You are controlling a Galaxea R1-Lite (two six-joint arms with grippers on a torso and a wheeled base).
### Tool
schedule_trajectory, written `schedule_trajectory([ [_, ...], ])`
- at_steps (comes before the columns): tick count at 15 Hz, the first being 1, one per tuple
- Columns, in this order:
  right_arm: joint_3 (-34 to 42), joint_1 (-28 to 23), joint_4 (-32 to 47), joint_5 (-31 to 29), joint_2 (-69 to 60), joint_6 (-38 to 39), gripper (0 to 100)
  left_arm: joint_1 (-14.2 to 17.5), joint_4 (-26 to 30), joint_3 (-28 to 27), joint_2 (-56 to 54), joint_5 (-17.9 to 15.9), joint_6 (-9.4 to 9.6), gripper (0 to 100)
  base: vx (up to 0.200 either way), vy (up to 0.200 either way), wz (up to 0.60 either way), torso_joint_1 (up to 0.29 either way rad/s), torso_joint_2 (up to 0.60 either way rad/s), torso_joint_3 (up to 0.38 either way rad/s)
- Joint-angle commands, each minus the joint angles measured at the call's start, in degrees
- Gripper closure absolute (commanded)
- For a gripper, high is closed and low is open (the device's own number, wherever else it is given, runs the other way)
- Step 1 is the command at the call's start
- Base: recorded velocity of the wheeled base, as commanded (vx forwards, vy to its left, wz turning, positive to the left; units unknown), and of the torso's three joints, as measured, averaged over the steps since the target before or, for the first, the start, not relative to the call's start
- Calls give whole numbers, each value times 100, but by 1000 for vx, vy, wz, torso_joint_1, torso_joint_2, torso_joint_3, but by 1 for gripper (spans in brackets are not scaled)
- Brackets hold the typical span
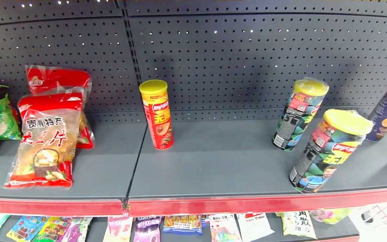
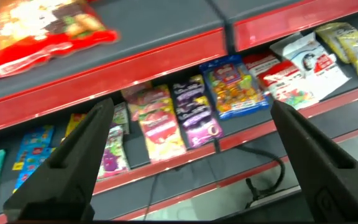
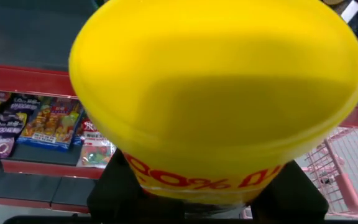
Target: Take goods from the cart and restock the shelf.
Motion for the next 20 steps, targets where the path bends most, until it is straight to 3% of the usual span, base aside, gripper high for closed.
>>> schedule_trajectory([
  [1,-1,0,1,-2,12,-4,100,1,1,1,9,-8,0,0,0,200,0,2,-2,2],
  [3,-1,0,1,-2,12,-4,100,1,1,1,0,-8,0,0,0,200,0,10,2,5],
  [9,-1,18,10,104,-67,-12,100,1,1,-8,9,54,-9,0,0,0,0,0,0,0],
  [10,17,18,10,358,-111,-12,100,1,1,-8,17,98,-9,0,0,0,0,0,0,0],
  [11,-18,53,10,1000,-84,-21,100,-61,-201,-96,123,27,61,0,0,0,0,0,0,0],
  [12,-88,53,1,1316,127,-30,100,-219,-596,-412,659,-192,52,0,0,0,0,0,0,0],
  [14,-282,53,-7,1642,628,-91,100,-421,-1361,-1282,2461,-957,-9,0,0,0,0,0,0,0],
  [15,-308,53,-60,1650,856,-144,100,-448,-1616,-1405,3243,-1282,79,0,0,0,0,0,0,0],
  [17,-528,62,-69,1650,1155,-188,100,-676,-2222,-1467,4676,-1757,615,0,0,0,0,0,0,0],
  [18,-607,62,-69,1650,1260,-188,100,-808,-2583,-1748,5379,-1880,659,0,0,0,0,0,0,0],
  [20,-625,62,-69,1650,1278,-188,100,-1001,-2794,-2478,6592,-2258,615,0,0,0,0,0,0,0],
])
